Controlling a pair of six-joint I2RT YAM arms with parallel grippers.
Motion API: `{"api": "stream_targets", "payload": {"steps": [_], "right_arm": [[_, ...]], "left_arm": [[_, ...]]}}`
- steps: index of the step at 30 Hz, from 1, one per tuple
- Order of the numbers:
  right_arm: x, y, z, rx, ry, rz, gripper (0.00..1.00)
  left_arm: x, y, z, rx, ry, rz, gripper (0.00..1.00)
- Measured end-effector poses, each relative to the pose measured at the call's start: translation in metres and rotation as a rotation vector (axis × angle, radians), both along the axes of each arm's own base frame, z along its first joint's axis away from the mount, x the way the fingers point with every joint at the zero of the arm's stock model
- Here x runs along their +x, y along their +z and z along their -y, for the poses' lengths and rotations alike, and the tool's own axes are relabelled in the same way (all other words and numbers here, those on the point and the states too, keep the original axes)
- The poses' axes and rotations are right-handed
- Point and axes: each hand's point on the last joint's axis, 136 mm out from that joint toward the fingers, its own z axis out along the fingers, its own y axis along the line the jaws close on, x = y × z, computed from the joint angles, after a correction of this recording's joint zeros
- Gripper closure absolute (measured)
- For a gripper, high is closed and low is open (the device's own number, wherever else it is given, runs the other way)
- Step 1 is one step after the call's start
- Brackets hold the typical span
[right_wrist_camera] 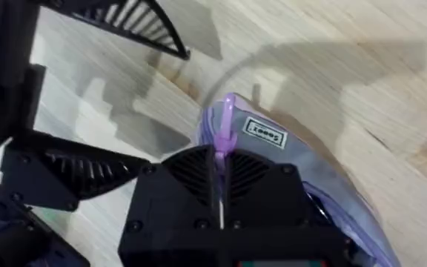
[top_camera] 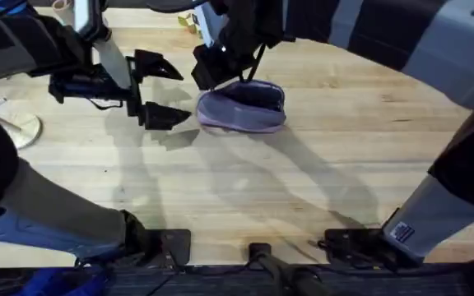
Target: Unzip the bag, pick up the pens from the table one at a time and place them inside, then zip the bag closed.
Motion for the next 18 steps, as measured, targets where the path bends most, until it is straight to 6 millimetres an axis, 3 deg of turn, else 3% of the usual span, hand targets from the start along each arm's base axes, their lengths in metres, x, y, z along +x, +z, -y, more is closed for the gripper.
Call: {"api": "stream_targets", "payload": {"steps": [7, 13, 15, 18], "right_arm": [[0.000, 0.000, 0.000, -0.001, 0.003, 0.001, 0.971], [0.000, 0.000, 0.000, -0.002, 0.006, 0.002, 0.971], [0.000, 0.000, 0.000, -0.002, 0.006, 0.002, 0.971], [0.000, 0.000, 0.000, -0.002, 0.006, 0.002, 0.971]], "left_arm": [[-0.001, -0.017, 0.036, -0.040, -0.107, -0.027, 0.008], [0.005, -0.020, 0.047, -0.112, -0.123, -0.013, 0.003], [0.006, -0.018, 0.049, -0.127, -0.126, -0.004, 0.080], [0.006, -0.014, 0.052, -0.147, -0.130, 0.000, 0.278]]}}
